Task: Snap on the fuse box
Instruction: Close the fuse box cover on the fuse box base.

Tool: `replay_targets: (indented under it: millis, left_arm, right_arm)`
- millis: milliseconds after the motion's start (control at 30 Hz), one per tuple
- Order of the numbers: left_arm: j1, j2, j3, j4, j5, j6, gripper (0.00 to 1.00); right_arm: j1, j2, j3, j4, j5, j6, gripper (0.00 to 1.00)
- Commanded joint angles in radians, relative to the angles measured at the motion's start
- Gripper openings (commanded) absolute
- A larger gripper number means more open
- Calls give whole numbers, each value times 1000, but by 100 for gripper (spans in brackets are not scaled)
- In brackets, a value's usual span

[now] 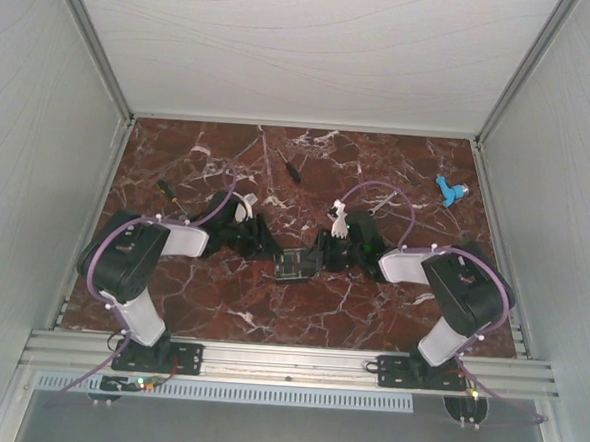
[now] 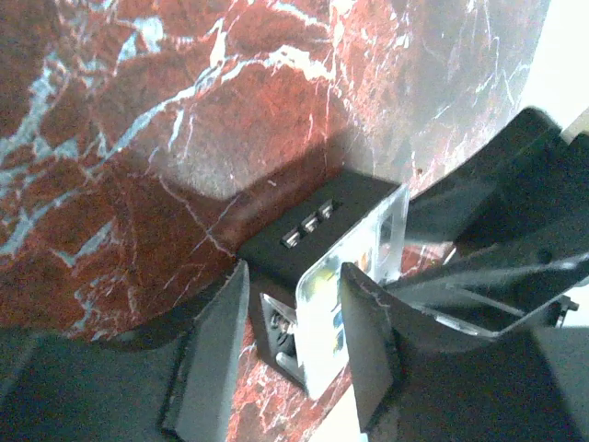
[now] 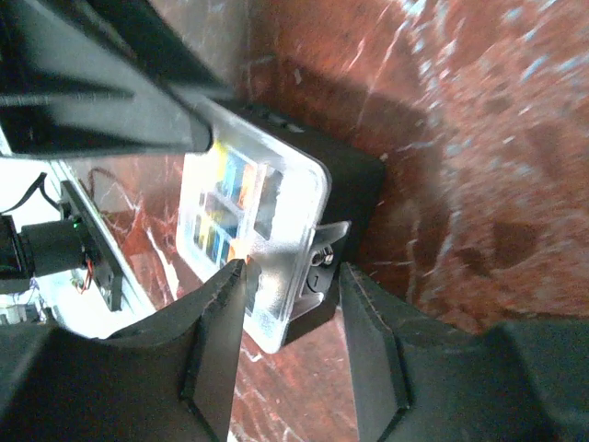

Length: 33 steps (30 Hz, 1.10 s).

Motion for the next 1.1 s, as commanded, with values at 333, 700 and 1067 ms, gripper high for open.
replay_targets:
  millis: [333,700,1067]
  left_arm:
    - [-18,-219,-61,-39,-143,30,65]
    - [-95,-242,-165,41,-59,-39,46]
    - [-120,-244,-229,44,-77,-67,35]
  right_arm:
    - [53,-130,-94,-1,10,96,45]
    - [53,-88,-121,60,-22,122,36]
    - [54,-43,-117,33,-27,122,28]
